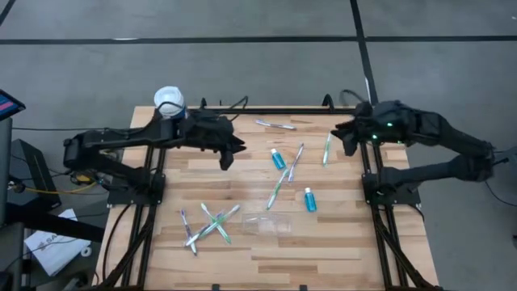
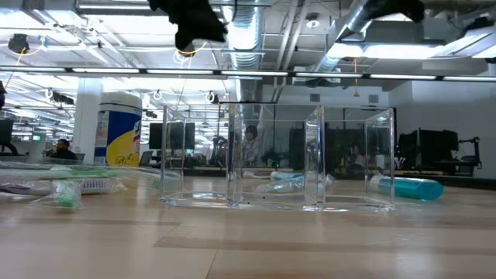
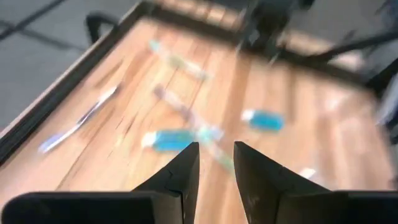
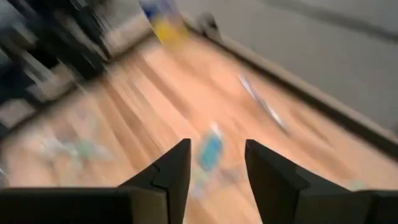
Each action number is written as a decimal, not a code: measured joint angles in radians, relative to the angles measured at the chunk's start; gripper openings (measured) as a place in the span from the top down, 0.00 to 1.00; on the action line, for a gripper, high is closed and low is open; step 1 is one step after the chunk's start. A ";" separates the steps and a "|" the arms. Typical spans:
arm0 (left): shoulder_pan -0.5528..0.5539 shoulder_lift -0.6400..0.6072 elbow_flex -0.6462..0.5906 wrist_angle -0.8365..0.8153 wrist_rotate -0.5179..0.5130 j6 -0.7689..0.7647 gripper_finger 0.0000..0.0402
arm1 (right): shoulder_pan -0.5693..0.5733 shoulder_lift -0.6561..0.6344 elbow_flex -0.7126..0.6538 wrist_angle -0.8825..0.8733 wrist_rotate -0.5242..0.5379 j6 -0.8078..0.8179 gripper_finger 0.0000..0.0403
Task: Pick & Place toothbrushing station
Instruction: Put the blue mouthwash bottle in the transparent organizer
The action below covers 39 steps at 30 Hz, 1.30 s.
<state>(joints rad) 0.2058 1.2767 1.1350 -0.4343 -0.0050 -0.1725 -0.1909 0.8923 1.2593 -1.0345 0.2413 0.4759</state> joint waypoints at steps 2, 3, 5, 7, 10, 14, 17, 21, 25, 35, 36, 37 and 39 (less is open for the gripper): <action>0.004 0.022 0.006 -0.036 -0.027 0.023 0.77 | -0.011 0.046 0.014 -0.153 -0.001 0.028 0.62; 0.006 0.033 0.006 -0.053 -0.041 0.026 0.77 | -0.010 0.072 0.008 -0.195 -0.005 0.047 0.61; 0.006 0.059 0.006 -0.086 -0.078 0.015 0.77 | 0.015 0.102 -0.031 -0.235 -0.018 0.118 0.60; 0.003 0.087 0.006 -0.123 -0.103 0.011 0.77 | 0.047 0.115 -0.095 -0.241 -0.030 0.189 0.58; 0.002 0.123 -0.019 -0.127 -0.118 0.009 0.77 | 0.108 0.099 -0.207 -0.161 -0.034 0.343 0.58; 0.003 0.164 -0.075 -0.125 -0.118 -0.020 0.77 | 0.215 0.095 -0.335 -0.040 -0.035 0.581 0.58; 0.003 0.173 -0.114 -0.106 -0.118 -0.046 0.77 | 0.295 0.101 -0.390 0.001 -0.037 0.765 0.59; 0.004 0.173 -0.160 -0.024 -0.098 -0.070 0.77 | 0.406 0.148 -0.433 0.019 -0.034 1.002 0.60; 0.010 0.173 -0.166 0.004 -0.075 -0.053 0.77 | 0.493 0.239 -0.434 0.034 -0.039 1.169 0.59; 0.082 0.172 -0.166 0.036 -0.026 0.017 0.77 | 0.484 0.451 -0.434 0.197 -0.068 1.279 0.55; 0.092 0.172 -0.166 0.036 -0.014 0.023 0.77 | 0.473 0.462 -0.434 0.215 -0.068 1.279 0.54; 0.100 0.172 -0.166 0.036 -0.005 0.032 0.77 | 0.461 0.471 -0.434 0.227 -0.068 1.271 0.54; 0.116 0.172 -0.166 0.037 -0.002 0.054 0.77 | 0.435 0.490 -0.434 0.265 -0.068 1.245 0.54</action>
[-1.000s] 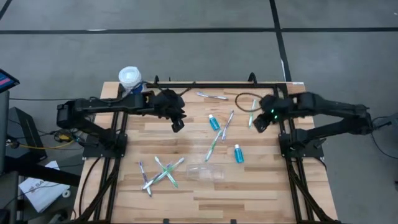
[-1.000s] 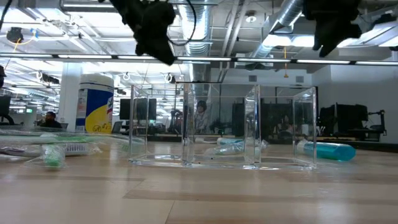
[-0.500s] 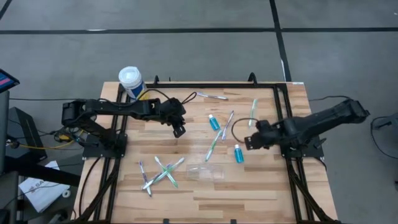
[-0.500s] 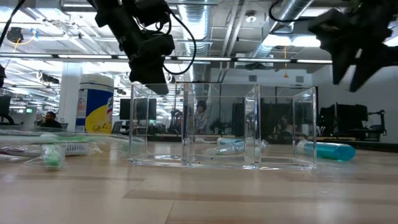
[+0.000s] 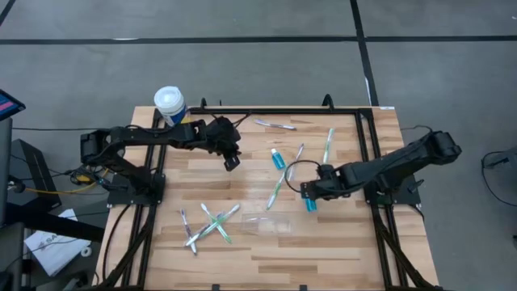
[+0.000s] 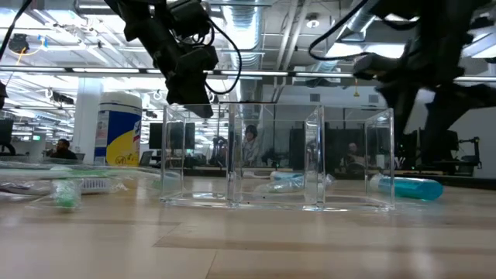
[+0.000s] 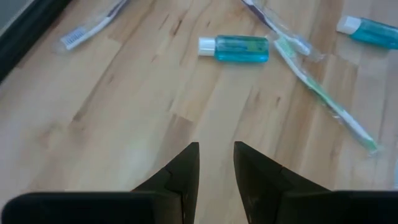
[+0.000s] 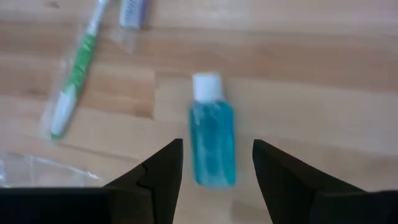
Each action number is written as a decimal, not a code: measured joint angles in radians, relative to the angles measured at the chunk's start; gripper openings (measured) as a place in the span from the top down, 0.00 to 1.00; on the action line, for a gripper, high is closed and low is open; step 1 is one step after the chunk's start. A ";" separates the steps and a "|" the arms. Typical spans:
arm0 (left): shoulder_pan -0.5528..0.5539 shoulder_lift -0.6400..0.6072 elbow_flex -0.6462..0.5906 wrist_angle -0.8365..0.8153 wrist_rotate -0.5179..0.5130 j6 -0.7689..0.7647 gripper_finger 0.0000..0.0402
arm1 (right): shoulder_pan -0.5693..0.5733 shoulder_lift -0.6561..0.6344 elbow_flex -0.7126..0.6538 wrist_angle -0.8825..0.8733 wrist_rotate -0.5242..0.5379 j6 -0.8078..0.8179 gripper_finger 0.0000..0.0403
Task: Pick & Place toothbrushing station
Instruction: Put the blue mouthwash bottle in the transparent organizer
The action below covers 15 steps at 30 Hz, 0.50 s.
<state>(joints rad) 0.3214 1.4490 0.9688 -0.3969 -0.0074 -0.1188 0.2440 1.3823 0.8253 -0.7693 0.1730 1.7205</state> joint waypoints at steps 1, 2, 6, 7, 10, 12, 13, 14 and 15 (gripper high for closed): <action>0.006 0.000 0.000 0.000 0.000 0.009 0.77 | -0.013 0.007 0.000 0.010 0.000 -0.014 0.54; 0.012 0.000 0.000 0.002 0.000 0.015 0.77 | -0.026 0.014 0.000 0.019 0.000 -0.030 0.54; 0.034 0.000 0.000 0.003 0.004 0.017 0.77 | -0.073 0.033 0.000 0.046 -0.004 -0.087 0.55; 0.038 0.000 0.000 0.003 0.004 0.017 0.77 | -0.084 0.032 0.000 0.052 -0.011 -0.104 0.55; 0.041 0.000 0.000 0.005 0.009 0.017 0.77 | -0.112 0.032 0.000 0.049 -0.018 -0.136 0.55; 0.040 0.000 0.000 0.006 0.014 0.017 0.77 | -0.125 0.032 0.000 0.048 -0.018 -0.153 0.55; 0.040 0.000 -0.001 0.010 0.014 0.017 0.77 | -0.129 0.032 0.000 0.044 -0.018 -0.159 0.55; 0.040 -0.001 -0.006 0.019 0.014 0.015 0.77 | -0.132 0.032 0.000 0.042 -0.019 -0.162 0.55; 0.040 -0.001 -0.017 0.034 0.014 0.010 0.77 | -0.135 0.032 0.000 0.044 -0.019 -0.169 0.55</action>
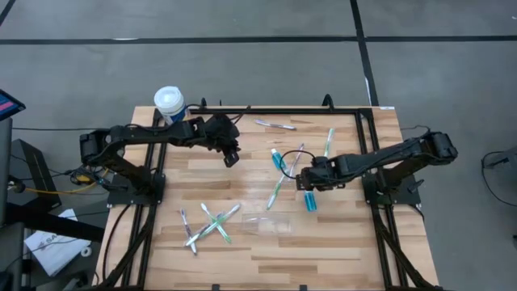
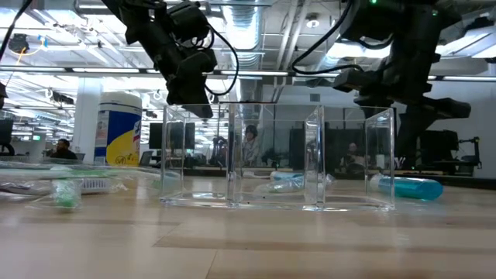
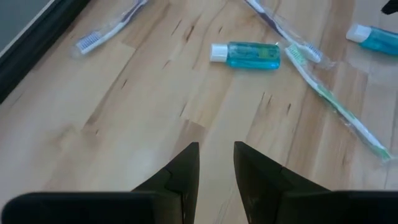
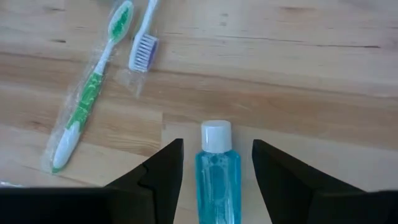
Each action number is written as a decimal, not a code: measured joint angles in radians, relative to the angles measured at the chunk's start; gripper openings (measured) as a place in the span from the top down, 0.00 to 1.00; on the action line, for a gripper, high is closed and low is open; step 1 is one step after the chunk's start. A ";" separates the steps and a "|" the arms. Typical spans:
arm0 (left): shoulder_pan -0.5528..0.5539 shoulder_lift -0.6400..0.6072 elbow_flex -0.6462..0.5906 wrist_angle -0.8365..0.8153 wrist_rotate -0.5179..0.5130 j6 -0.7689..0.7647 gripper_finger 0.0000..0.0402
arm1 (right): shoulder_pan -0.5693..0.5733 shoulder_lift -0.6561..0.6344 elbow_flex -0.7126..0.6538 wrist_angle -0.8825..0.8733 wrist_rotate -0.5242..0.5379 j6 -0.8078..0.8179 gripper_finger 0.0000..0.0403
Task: Pick & Place toothbrushing station
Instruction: Put the blue mouthwash bottle in the transparent organizer
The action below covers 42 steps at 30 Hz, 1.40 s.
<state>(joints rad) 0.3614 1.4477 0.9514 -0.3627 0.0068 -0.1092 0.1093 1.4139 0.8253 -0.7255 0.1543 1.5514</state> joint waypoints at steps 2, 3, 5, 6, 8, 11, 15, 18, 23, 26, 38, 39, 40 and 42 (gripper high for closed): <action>0.000 0.000 -0.033 0.025 0.000 -0.023 0.77 | -0.001 0.000 0.000 0.000 0.000 -0.007 0.55; 0.000 0.000 -0.050 0.031 0.002 -0.035 0.77 | -0.001 0.000 -0.001 0.000 0.001 -0.008 0.55; 0.000 0.000 -0.078 0.045 0.029 -0.058 0.77 | -0.001 0.000 -0.014 0.009 0.001 -0.014 0.55; 0.000 0.000 -0.093 0.054 0.042 -0.069 0.77 | -0.001 0.000 -0.024 0.011 0.000 -0.012 0.55; -0.001 0.000 -0.120 0.057 0.054 -0.095 0.77 | -0.001 0.000 -0.049 0.038 -0.010 -0.009 0.55; -0.002 0.000 -0.131 0.061 0.054 -0.101 0.77 | -0.001 0.000 -0.077 0.084 -0.037 -0.007 0.55; -0.002 0.000 -0.131 0.084 0.054 -0.101 0.77 | -0.005 0.000 -0.096 0.128 -0.038 -0.007 0.55; -0.002 0.000 -0.131 0.086 0.054 -0.100 0.77 | -0.008 0.000 -0.118 0.166 -0.037 -0.007 0.55; -0.002 0.000 -0.131 0.091 0.054 -0.099 0.77 | -0.007 0.000 -0.152 0.205 -0.046 0.009 0.56; -0.001 0.000 -0.131 0.093 0.054 -0.098 0.77 | -0.008 0.000 -0.168 0.211 -0.046 0.012 0.56; -0.001 0.000 -0.131 0.096 0.052 -0.098 0.77 | -0.008 -0.005 -0.255 0.315 -0.074 0.046 0.56; -0.001 0.000 -0.131 0.096 0.051 -0.098 0.77 | -0.011 -0.004 -0.256 0.315 -0.076 0.046 0.56; -0.001 0.000 -0.131 0.096 0.051 -0.098 0.77 | -0.014 -0.004 -0.256 0.316 -0.077 0.046 0.56; -0.001 0.000 -0.131 0.096 0.051 -0.101 0.77 | -0.024 -0.004 -0.257 0.323 -0.081 0.046 0.56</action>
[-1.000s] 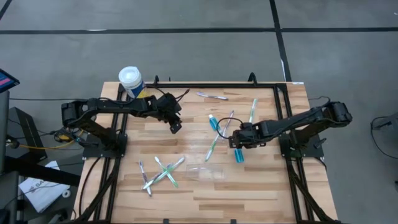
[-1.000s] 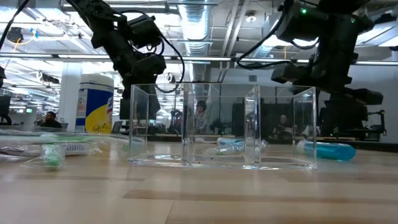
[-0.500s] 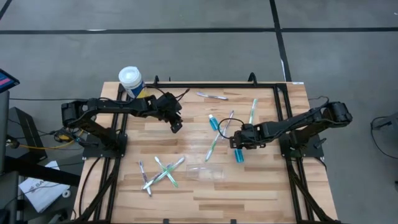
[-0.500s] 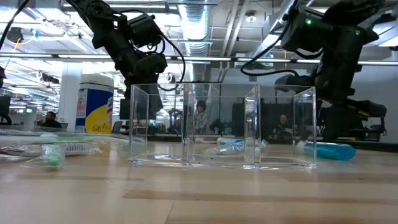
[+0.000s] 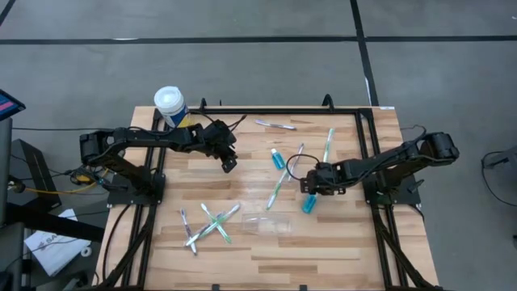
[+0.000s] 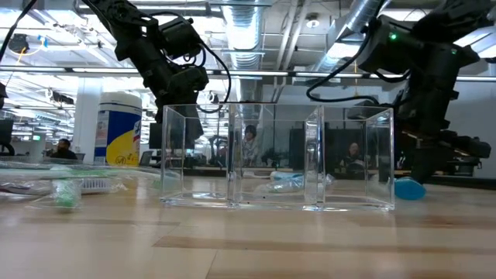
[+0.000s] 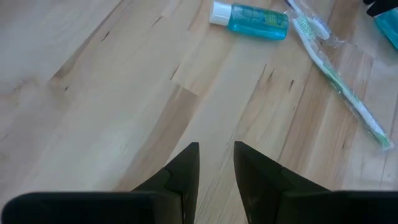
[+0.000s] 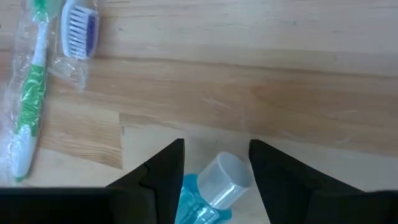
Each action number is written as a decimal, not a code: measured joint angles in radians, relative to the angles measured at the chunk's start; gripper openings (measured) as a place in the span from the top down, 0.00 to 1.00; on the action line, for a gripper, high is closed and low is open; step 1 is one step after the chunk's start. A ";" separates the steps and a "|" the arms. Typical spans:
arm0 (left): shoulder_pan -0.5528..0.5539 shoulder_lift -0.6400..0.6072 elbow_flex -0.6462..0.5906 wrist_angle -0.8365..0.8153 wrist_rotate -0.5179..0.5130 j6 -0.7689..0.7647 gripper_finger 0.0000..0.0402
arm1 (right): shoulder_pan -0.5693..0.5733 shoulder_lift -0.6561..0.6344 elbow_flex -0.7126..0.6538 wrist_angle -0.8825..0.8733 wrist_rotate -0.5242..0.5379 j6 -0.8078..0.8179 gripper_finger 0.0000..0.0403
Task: Pick & Place toothbrushing station
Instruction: Put the blue mouthwash bottle in the transparent organizer
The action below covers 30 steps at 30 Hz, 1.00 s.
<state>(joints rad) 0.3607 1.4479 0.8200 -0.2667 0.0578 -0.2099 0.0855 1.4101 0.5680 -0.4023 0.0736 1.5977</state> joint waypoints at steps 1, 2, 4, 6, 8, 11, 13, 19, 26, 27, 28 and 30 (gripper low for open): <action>0.000 0.000 0.000 0.000 0.000 0.000 0.77 | -0.006 0.001 0.000 0.003 -0.004 0.000 0.56; 0.000 0.000 0.000 0.000 0.000 0.000 0.77 | -0.011 0.001 -0.001 0.007 -0.009 0.000 0.56; 0.000 0.000 0.000 -0.001 0.000 0.000 0.77 | -0.022 0.001 -0.001 0.009 -0.023 0.001 0.56; 0.000 0.000 0.000 -0.001 0.000 0.013 0.77 | -0.034 0.001 -0.001 0.005 -0.038 0.001 0.55; 0.001 0.000 0.000 -0.001 -0.001 0.036 0.77 | -0.044 0.001 -0.001 -0.002 -0.051 0.003 0.54; 0.011 0.000 0.000 -0.001 0.000 0.055 0.77 | -0.057 -0.006 -0.001 -0.003 -0.066 0.036 0.52; 0.022 0.000 0.000 -0.001 0.010 0.055 0.77 | -0.061 -0.012 -0.001 -0.004 -0.073 0.071 0.51; 0.069 0.000 0.000 -0.002 0.066 0.103 0.77 | -0.061 -0.019 -0.001 -0.067 -0.068 0.180 0.51; 0.115 0.000 0.000 -0.002 0.108 0.159 0.77 | -0.022 -0.016 0.049 -0.140 -0.076 0.323 0.53; 0.121 0.000 0.000 -0.002 0.124 0.161 0.77 | -0.012 -0.016 0.065 -0.146 -0.077 0.346 0.53; 0.127 0.000 0.000 -0.002 0.137 0.161 0.77 | 0.000 -0.017 0.077 -0.151 -0.077 0.374 0.53; 0.139 0.000 0.000 -0.002 0.156 0.177 0.77 | 0.024 -0.017 0.091 -0.157 -0.067 0.426 0.52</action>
<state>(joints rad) 0.4994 1.4479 0.8200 -0.2688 0.2139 -0.0331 0.1094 1.3933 0.6595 -0.5593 0.0071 2.0232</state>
